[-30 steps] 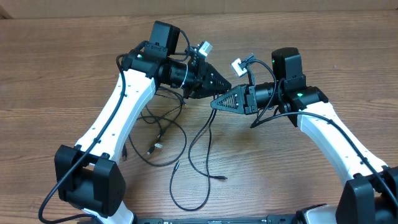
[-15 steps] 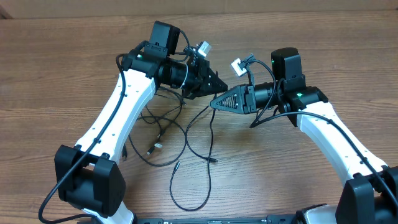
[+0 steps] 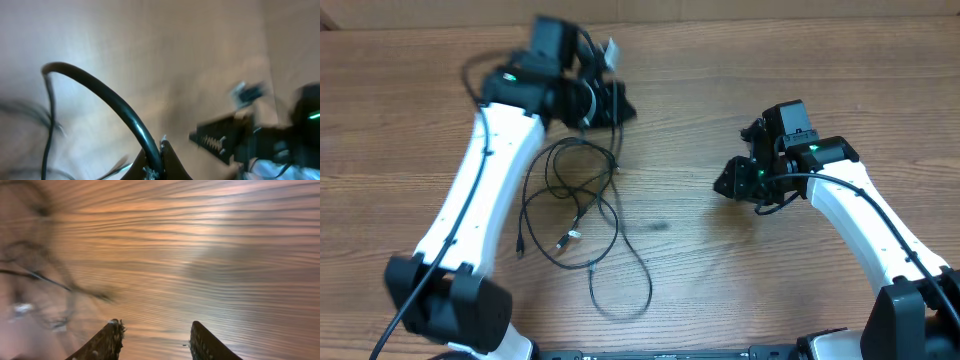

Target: Untangle cables

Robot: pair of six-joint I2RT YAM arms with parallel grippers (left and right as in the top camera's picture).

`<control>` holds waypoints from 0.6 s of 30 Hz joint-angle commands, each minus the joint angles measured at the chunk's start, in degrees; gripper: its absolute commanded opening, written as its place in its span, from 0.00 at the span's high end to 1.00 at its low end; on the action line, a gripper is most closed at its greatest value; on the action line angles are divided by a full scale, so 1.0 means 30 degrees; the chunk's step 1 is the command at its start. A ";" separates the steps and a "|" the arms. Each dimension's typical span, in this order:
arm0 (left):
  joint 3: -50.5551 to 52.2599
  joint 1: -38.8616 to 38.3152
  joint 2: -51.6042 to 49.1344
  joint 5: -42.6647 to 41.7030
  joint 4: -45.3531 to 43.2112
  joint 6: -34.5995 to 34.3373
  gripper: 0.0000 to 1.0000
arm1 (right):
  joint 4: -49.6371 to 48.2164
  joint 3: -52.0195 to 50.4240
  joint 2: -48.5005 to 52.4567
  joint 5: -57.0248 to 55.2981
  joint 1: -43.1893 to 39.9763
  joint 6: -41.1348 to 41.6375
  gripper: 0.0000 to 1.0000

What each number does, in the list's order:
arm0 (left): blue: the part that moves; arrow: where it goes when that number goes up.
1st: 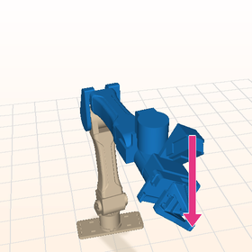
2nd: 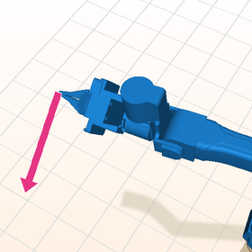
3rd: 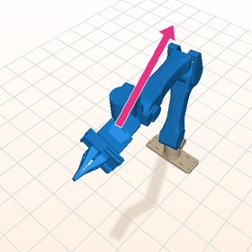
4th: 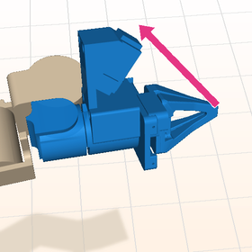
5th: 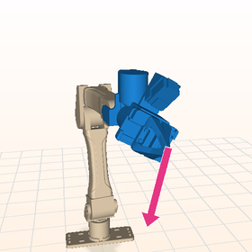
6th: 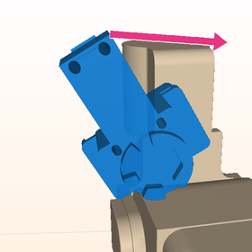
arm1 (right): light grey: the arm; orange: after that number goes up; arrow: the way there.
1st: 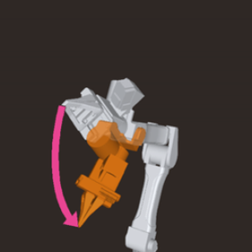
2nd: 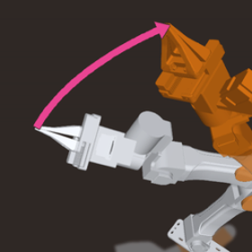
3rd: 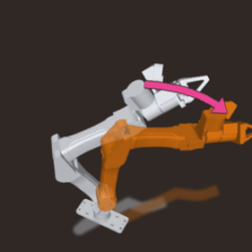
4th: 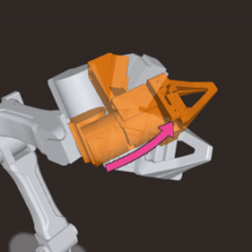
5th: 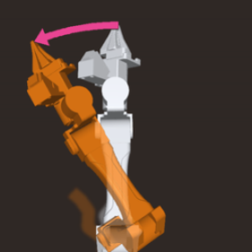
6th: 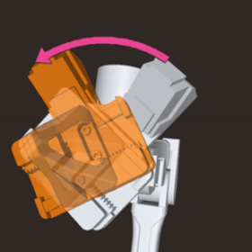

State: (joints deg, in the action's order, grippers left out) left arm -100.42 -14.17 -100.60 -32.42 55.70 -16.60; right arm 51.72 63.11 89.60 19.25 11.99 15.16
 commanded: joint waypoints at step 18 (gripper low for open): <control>-1.2568 1.0877 0.3293 0.1749 0.1311 -0.0984 0.96 | -0.0058 0.0233 -0.0073 -0.3905 -0.0080 -0.0051 0.58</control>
State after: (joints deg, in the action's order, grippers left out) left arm -138.19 12.75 -89.36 -29.63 57.74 -18.70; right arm 51.88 63.11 89.60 8.51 11.99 15.16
